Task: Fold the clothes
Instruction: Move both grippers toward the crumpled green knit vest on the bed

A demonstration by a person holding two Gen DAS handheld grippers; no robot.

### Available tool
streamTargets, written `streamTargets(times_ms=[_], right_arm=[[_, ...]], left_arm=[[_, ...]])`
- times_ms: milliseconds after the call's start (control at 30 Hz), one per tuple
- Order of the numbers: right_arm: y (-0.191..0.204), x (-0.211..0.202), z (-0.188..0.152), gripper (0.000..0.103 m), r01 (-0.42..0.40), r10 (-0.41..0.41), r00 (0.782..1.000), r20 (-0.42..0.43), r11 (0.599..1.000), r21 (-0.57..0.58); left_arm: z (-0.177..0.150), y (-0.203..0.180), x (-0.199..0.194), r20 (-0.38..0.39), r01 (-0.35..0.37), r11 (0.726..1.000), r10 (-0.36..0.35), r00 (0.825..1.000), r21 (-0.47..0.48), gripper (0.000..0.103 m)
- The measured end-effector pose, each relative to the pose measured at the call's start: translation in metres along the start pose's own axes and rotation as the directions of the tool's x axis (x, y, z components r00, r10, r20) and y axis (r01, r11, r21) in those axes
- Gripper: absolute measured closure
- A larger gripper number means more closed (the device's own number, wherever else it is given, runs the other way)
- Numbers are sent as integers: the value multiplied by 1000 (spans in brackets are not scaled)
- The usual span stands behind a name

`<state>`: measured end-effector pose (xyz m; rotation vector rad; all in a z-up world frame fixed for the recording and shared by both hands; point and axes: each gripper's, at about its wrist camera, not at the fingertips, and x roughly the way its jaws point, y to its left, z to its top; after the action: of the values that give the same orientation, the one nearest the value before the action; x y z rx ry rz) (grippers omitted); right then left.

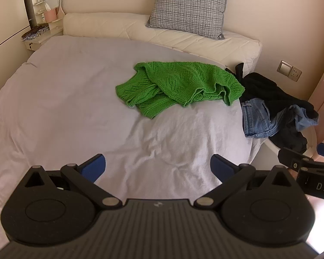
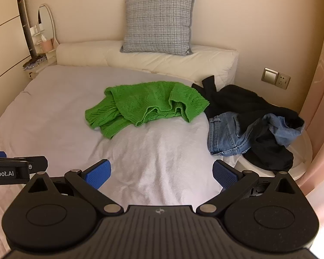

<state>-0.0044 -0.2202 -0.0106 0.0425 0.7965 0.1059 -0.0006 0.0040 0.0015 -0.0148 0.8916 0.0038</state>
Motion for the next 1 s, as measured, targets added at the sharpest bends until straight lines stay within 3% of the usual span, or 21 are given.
streamTargets(times_ms=[267, 1000], right_arm=[[2, -1, 1, 0, 4, -4, 1000, -3, 1000, -4], [13, 17, 4, 0, 16, -18, 999, -44, 999, -33]], left_arm=[[0, -10, 3, -2, -7, 1000, 6, 1000, -4, 1], [1, 13, 26, -52, 14, 999, -16, 999, -39, 1]])
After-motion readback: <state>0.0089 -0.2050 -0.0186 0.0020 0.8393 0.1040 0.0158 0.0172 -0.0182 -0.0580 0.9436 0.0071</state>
